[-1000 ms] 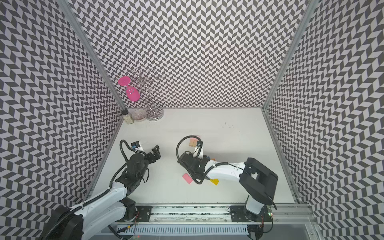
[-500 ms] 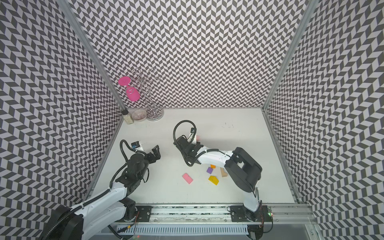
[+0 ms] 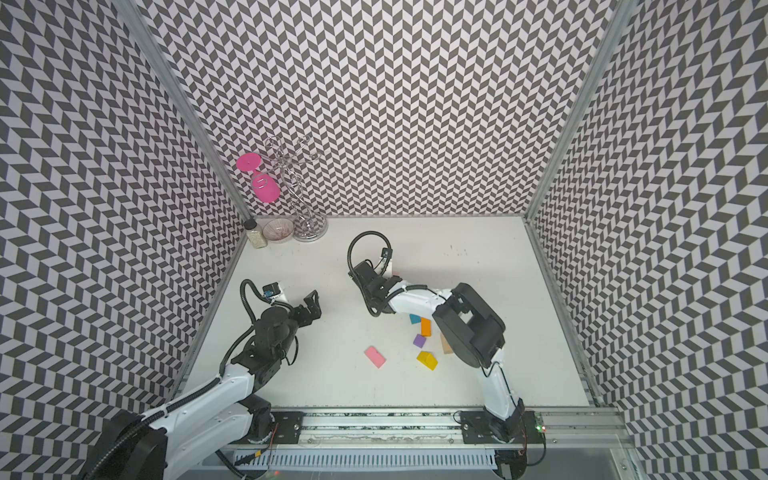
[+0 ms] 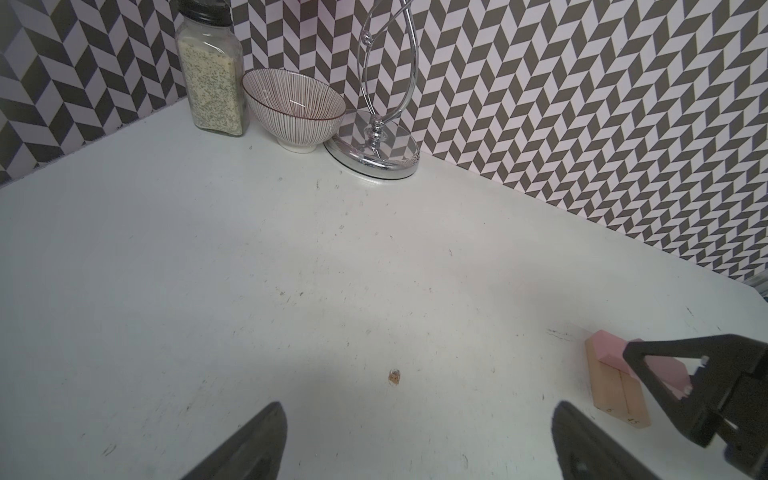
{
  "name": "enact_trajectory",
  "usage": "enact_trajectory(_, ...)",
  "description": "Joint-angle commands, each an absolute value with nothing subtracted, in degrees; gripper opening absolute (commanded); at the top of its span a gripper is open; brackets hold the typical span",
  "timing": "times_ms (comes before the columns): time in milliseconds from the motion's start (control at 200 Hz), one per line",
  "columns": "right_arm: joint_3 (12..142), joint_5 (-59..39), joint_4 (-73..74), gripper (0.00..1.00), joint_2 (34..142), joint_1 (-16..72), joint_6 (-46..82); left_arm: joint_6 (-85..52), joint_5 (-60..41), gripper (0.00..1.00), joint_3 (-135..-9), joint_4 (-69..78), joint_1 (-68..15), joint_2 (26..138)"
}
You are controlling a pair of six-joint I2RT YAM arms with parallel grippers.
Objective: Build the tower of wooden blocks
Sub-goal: 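Carry the second pink block with the right gripper beside the first pink block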
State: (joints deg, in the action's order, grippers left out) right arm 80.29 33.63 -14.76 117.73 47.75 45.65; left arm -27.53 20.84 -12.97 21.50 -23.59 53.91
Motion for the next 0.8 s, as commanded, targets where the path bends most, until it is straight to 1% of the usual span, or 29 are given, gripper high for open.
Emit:
enact_trajectory(0,82.2,32.6,-14.1,0.53,119.4,47.1,44.7,-27.2,21.2,1.0,-12.8,23.5,-23.5,54.1)
enact_trajectory(471,83.5,33.0,-16.0,0.57,121.7,46.1,44.6,-27.0,21.3,1.0,-13.1,23.6,-23.5,54.6)
enact_trajectory(606,83.6,33.0,-16.0,0.61,122.1,46.0,44.4,-27.1,21.3,1.0,-13.1,23.6,-23.5,54.7)
enact_trajectory(796,83.6,33.0,-16.4,0.62,122.5,45.7,44.6,-27.1,21.4,1.0,-13.1,23.6,-23.5,54.7)
